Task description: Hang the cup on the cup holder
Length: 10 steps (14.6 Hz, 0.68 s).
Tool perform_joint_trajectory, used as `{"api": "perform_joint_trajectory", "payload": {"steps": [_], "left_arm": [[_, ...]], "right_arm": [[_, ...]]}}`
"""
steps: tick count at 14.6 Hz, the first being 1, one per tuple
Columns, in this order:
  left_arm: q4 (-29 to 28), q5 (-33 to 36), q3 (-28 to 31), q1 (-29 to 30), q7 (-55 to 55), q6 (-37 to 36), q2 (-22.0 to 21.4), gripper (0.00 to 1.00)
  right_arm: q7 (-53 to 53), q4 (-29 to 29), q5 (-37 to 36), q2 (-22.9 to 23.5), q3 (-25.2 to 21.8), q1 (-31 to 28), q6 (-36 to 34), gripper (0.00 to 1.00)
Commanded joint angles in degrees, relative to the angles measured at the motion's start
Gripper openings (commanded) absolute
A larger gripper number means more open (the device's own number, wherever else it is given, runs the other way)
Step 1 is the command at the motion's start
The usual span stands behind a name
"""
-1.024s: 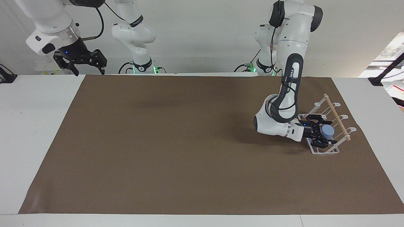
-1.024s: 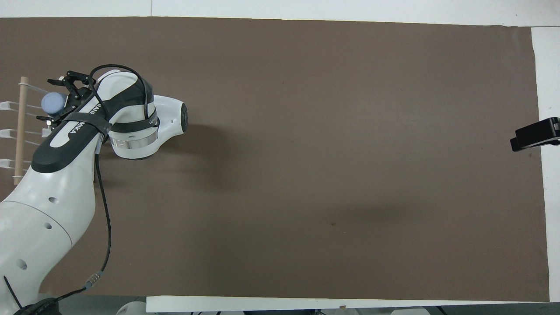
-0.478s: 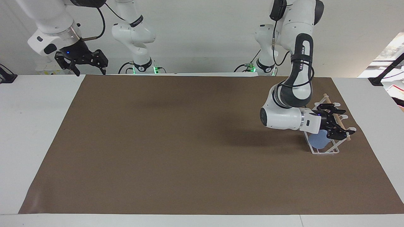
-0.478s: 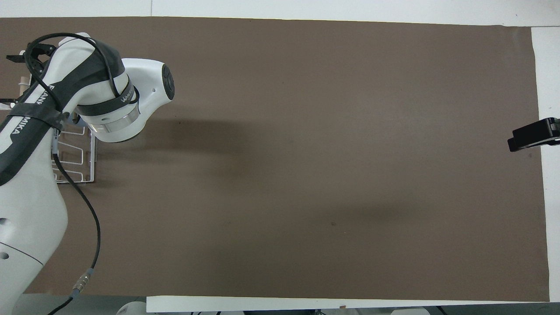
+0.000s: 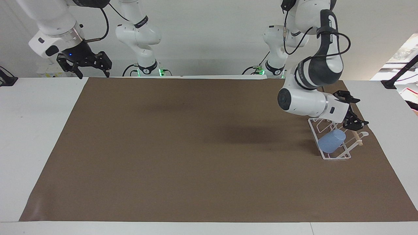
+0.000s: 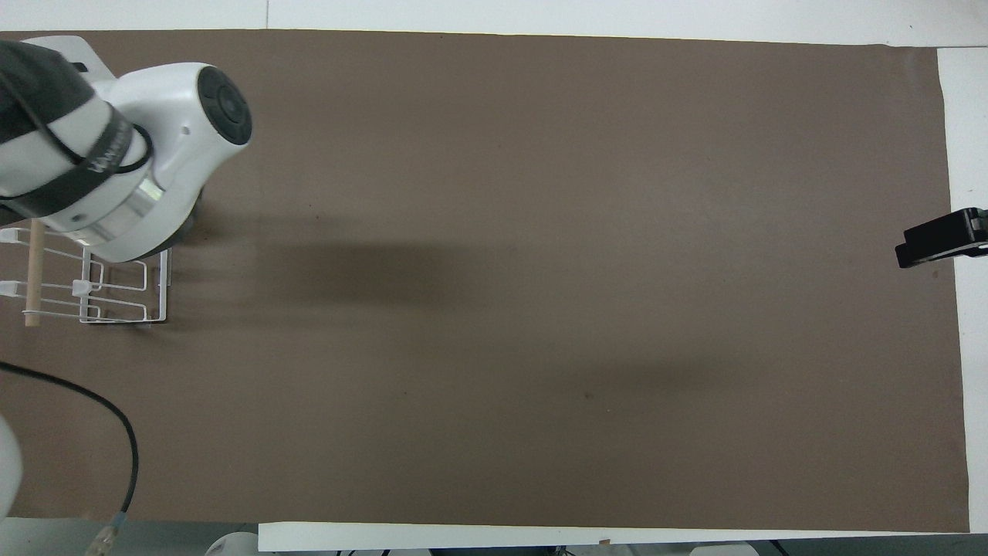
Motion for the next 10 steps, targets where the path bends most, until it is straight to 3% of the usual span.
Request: {"api": "perform_joint_trajectory", "payload": {"steps": [1, 5, 10], "left_arm": [[-5.3, -5.9, -0.1, 5.0, 8.5, 7.3, -5.4, 0.99], [-13.1, -22.8, -0.1, 8.0, 25.1, 16.7, -10.7, 0.99], [-12.9, -45.6, 0.1, 11.7, 54.8, 18.0, -15.2, 0.99]], "right_arm": [[-0.8, -0.7, 0.7, -0.7, 0.2, -0.4, -0.5, 1.0], [-0.8, -0.7, 0.7, -0.7, 0.2, -0.4, -0.5, 1.0], [-0.8, -0.7, 0.7, -0.7, 0.2, -0.4, -0.5, 1.0]]}}
